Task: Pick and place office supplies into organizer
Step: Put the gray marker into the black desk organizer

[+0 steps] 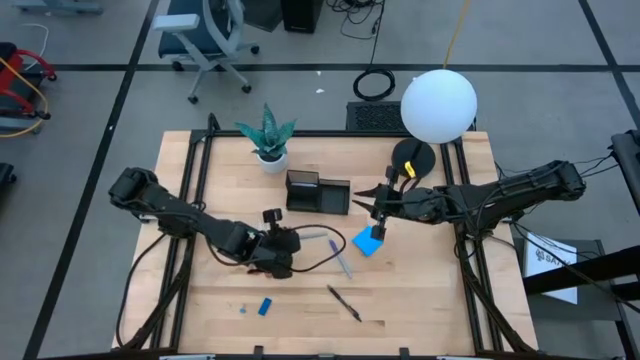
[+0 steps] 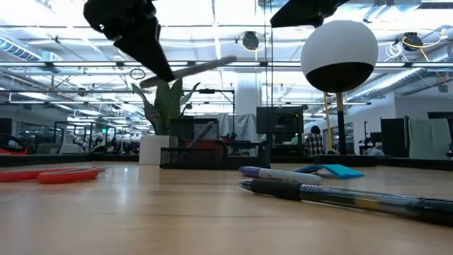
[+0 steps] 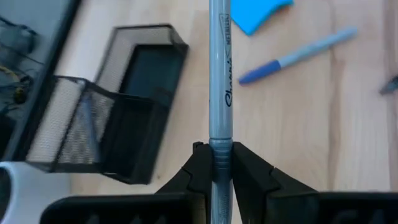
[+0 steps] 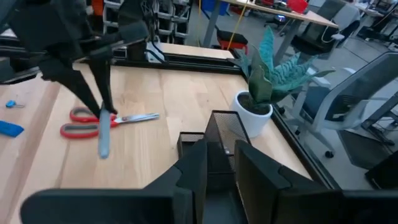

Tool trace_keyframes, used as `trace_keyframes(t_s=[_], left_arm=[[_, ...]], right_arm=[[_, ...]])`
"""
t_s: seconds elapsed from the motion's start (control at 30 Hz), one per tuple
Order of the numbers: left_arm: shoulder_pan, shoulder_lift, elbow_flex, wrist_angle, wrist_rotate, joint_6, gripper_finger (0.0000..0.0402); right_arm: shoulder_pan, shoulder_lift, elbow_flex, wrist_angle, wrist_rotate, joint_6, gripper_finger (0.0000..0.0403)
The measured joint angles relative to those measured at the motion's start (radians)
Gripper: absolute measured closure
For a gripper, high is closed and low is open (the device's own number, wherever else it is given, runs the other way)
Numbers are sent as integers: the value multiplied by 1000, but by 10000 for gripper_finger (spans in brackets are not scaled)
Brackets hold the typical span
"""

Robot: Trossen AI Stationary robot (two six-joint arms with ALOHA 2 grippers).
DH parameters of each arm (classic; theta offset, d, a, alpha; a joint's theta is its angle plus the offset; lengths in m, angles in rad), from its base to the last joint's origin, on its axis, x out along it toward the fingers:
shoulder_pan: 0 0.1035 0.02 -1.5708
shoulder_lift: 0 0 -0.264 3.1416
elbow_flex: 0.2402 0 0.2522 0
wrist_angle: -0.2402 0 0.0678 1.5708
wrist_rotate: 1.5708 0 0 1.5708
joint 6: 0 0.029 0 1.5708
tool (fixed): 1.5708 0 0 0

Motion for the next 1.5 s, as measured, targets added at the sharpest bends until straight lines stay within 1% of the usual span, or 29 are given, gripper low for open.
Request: trace_keyframes(t_s=[0.17, 0.23, 0.33, 0.47, 0.63, 0.7, 0.8, 0.87, 0.93, 1.03, 1.1, 1.17, 1.23, 1.33, 1.43, 1.5], left_arm=[[-10, -27, 1, -5, -110, -44, 358], [-17, -36, -2, -16, -150, -59, 358], [-19, -41, 1, -7, -193, -72, 358], [-27, -52, 1, 15, -236, -86, 358], [-49, -63, 0, 41, -294, -95, 358], [-59, -62, 0, 68, -317, -86, 358], [-69, -62, 0, 140, -323, -34, 358], [-73, -62, 0, 196, -308, 16, 358], [-76, -62, -15, 287, -290, 77, 358], [-73, -81, -65, 450, -199, 180, 358], [-61, -101, -101, 567, -133, 236, 358], [-53, -128, -146, 655, -109, 278, 358], [-45, -164, -192, 701, -85, 327, 358], [-31, -215, -267, 848, -34, 372, 358], [-12, -253, -342, 1032, 78, 401, 358], [1, -261, -382, 1128, 132, 410, 358]], right_arm=[[5, 0, 0, 32, -6, 13, 330], [10, 0, -5, 76, -41, 1, 330], [15, 0, -46, 216, -131, -32, 330], [15, -5, -114, 453, -236, -103, 330], [15, -4, -217, 735, -294, -191, 330], [14, -4, -253, 824, -320, -197, 330], [12, -4, -298, 927, -322, -200, 330], [12, -4, -315, 979, -322, -200, 330], [12, -4, -323, 1003, -333, -200, 330], [12, -4, -324, 1008, -375, -198, 326], [12, -4, -324, 1014, -376, -192, 320], [12, -4, -324, 1012, -375, -190, 311], [12, -4, -324, 1011, -375, -188, 300], [12, -4, -324, 1012, -375, -187, 278], [12, -4, -324, 1014, -375, -176, 251], [11, -4, -324, 1018, -375, -162, 231]])
